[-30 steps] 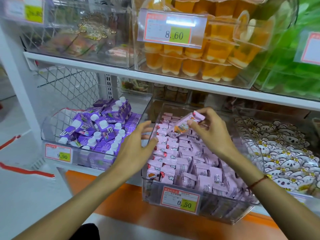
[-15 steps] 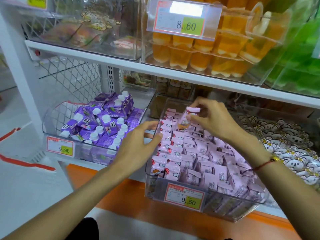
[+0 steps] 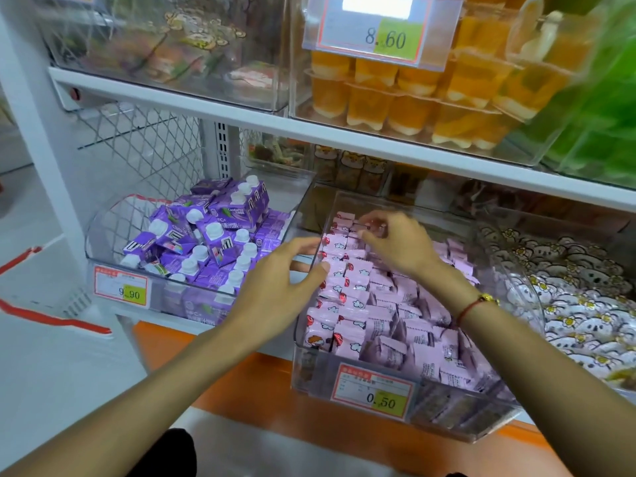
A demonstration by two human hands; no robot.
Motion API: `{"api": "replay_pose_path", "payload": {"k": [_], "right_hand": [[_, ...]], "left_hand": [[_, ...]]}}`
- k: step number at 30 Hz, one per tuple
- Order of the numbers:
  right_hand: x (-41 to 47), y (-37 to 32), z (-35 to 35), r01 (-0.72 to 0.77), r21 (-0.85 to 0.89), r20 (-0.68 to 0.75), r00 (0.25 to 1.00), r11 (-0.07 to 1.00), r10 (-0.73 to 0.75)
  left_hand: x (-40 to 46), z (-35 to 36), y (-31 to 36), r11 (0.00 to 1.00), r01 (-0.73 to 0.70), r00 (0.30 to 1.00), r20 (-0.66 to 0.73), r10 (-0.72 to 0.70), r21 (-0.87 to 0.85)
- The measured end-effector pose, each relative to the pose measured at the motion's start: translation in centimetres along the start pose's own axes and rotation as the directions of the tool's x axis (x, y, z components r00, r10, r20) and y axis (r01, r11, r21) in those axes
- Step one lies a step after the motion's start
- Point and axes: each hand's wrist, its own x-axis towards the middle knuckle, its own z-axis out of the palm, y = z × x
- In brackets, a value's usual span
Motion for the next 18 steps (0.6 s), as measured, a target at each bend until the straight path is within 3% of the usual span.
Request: {"api": "replay_pose_path", "payload": {"k": [3, 10, 13, 16, 18], "right_hand": [[0.9, 0.1, 0.7, -0.057, -0.083, 0.11, 0.992, 0.995, 0.066], [1.2, 0.6, 0.9, -0.073, 0.056, 0.088, 0.994, 0.996, 0.068], [0.8, 0.5, 0.6, -0.044, 0.126, -0.029, 0.998, 0.991, 0.048], [-0.2, -0.3, -0.4, -0.042, 0.404, -0.207, 0.969, 0.914, 0.137], [-1.6, -1.0, -1.2, 0.012, 0.578, -0.347, 0.909, 0.816, 0.232]], "left_hand": [[0.0, -0.1, -0.1, 1.0, -0.002, 1.0, 0.01, 0.002, 0.005], [0.0, -0.2, 0.2, 1.0, 0.0, 1.0, 0.019, 0.0, 0.007], [0.0, -0.3, 0.4, 1.0, -0.002, 1.0, 0.019, 0.001, 0.007], [0.1, -0.4, 0.5, 1.0, -0.002, 1.0, 0.025, 0.002, 0.002], [0.1, -0.4, 0.5, 1.0, 0.018, 1.0, 0.003, -0.018, 0.004]]}}
